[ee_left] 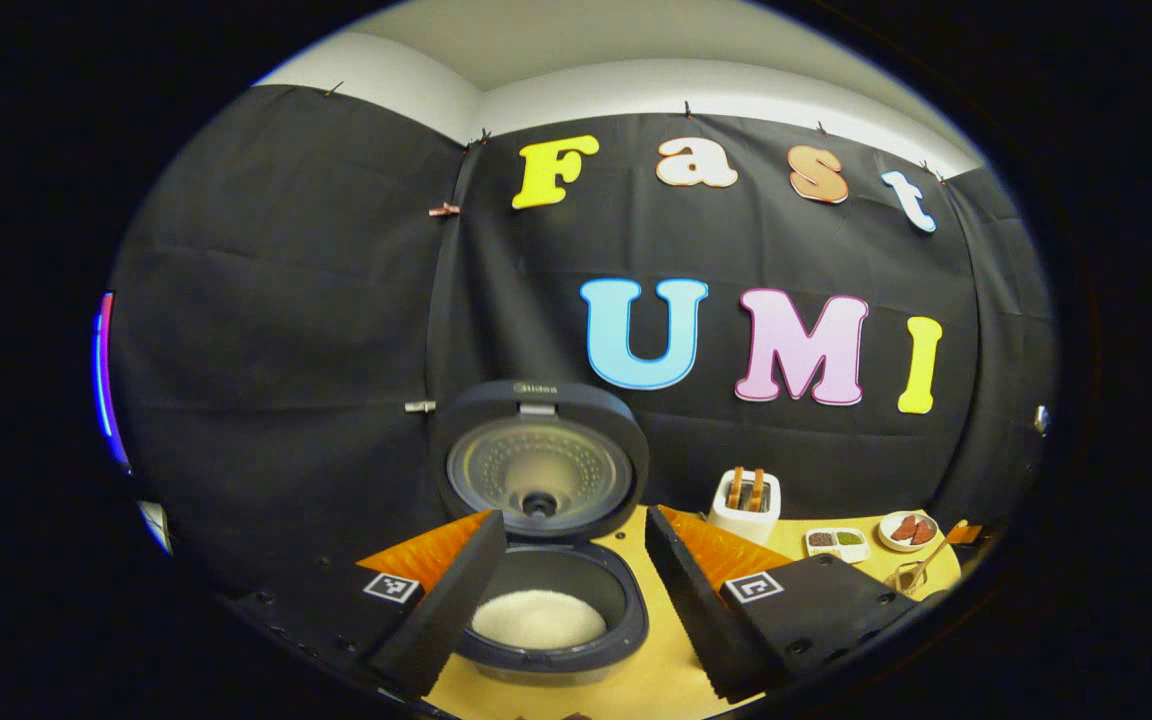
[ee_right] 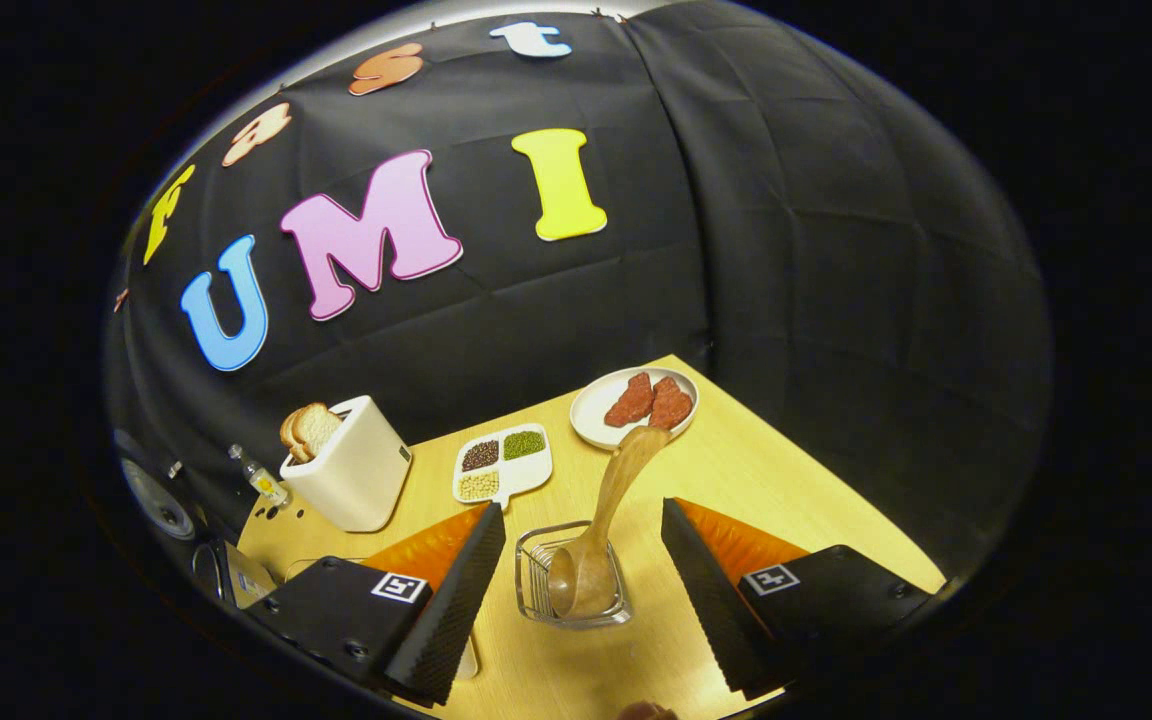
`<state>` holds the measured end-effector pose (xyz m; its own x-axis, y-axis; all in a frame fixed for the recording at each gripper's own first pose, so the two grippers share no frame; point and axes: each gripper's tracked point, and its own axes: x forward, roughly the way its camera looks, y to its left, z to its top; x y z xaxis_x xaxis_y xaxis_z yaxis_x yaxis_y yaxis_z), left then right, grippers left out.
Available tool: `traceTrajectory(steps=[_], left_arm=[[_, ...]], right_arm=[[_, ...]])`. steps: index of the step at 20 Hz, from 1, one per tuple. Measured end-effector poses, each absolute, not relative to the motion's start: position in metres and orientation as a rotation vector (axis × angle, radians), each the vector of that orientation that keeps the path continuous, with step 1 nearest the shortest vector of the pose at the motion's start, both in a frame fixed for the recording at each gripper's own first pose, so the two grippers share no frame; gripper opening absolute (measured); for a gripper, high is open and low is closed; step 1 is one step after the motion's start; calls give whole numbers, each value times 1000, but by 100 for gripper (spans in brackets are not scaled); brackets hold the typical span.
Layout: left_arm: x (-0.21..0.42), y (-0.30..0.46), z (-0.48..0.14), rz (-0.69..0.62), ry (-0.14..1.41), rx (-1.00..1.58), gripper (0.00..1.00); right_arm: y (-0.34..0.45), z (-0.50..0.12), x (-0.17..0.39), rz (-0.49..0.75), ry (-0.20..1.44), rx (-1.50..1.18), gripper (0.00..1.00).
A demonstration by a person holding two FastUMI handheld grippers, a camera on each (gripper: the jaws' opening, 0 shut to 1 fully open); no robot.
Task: Close the left gripper, press the button to open the rice cooker; take a wooden spoon from the chopstick holder with the right hand, scoop a spoonful of rice and pour it into the rice cooker, then put the wooden spoon back into the chopstick holder.
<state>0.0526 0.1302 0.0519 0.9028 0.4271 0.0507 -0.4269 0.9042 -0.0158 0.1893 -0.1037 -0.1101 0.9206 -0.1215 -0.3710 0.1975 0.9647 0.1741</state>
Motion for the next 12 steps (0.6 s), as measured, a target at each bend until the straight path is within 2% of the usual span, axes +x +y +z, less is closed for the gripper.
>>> traceTrajectory(steps=[4, 8, 9, 10, 11, 12], left_arm=[[76, 166, 86, 410, -136, 59, 95], [100, 192, 125, 378, -230, 177, 95], [109, 192, 133, 353, -255, 195, 92], [118, 193, 139, 332, -268, 208, 95], [127, 198, 142, 322, -274, 219, 92], [135, 201, 145, 314, -280, 225, 95]], right_arm=[[-90, -64, 144, -128, 253, 102, 98], [-68, -44, 101, -85, 224, 47, 98], [-64, -39, 93, -79, 216, 34, 98], [-59, -36, 84, -78, 209, 29, 98], [-54, -31, 73, -76, 198, 29, 98], [-50, -26, 65, -78, 192, 38, 98]])
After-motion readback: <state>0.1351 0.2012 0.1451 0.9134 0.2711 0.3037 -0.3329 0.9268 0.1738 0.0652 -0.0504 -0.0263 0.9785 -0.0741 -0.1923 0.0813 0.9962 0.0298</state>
